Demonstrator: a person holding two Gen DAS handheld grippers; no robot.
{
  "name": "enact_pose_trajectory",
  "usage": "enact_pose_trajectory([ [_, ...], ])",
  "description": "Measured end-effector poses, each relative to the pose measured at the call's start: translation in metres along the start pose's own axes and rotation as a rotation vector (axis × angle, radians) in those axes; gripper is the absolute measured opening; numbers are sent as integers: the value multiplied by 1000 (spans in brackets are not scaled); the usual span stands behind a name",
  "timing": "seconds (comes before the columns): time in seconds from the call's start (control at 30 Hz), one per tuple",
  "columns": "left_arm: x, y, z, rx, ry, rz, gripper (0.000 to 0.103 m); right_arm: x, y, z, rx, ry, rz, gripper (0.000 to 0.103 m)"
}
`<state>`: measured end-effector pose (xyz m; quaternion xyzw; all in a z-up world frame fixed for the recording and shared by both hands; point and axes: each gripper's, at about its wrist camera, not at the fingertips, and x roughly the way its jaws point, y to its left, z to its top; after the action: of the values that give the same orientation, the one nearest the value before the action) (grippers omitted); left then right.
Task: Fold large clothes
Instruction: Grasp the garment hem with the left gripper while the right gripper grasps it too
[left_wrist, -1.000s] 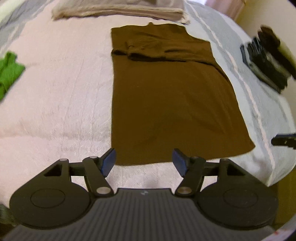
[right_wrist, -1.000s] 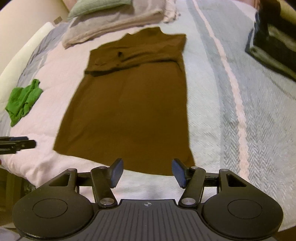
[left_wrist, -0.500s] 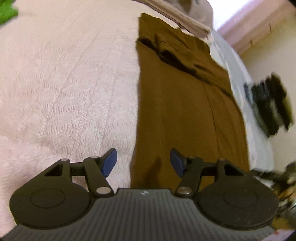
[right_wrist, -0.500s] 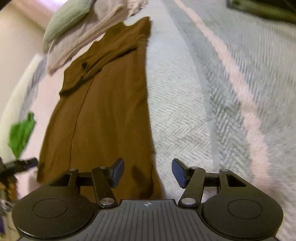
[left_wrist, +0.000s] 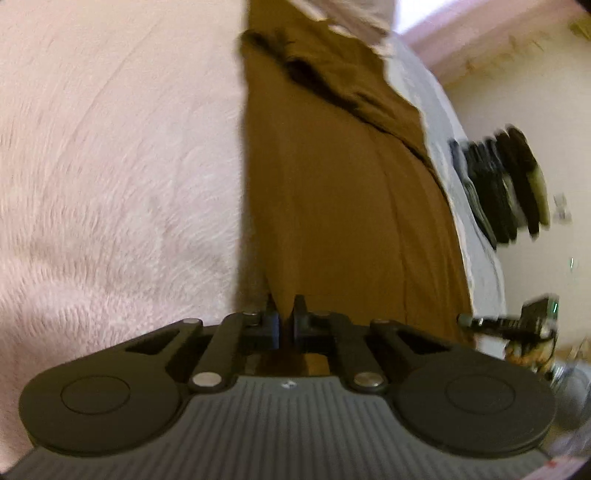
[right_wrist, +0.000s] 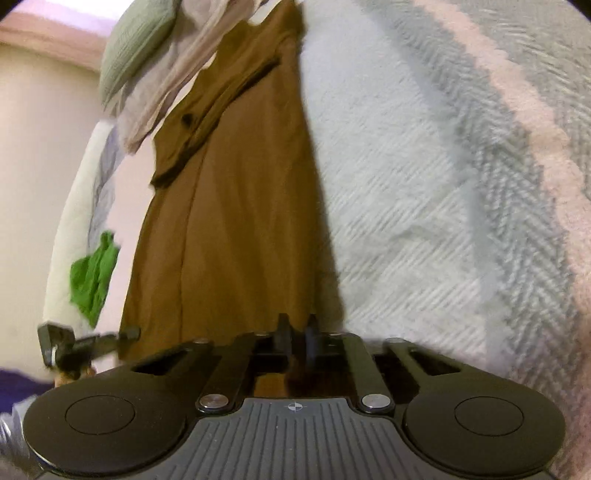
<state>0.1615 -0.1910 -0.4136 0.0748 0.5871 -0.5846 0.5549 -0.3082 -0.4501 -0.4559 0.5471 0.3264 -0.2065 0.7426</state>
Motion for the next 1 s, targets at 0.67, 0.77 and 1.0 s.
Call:
enact_pose_trajectory([
  [0.67, -122, -53, -128, -179, 12, 103, 3, -101, 11, -118, 147, 129, 88, 1],
  [0.77, -124, -56, -112, -205, -19, 81, 3, -107, 15, -114, 181, 134, 109, 1],
  [1.0, -109, -64, 7, -118, -225, -59, 3, -105, 65, 3, 53, -30, 196, 2],
])
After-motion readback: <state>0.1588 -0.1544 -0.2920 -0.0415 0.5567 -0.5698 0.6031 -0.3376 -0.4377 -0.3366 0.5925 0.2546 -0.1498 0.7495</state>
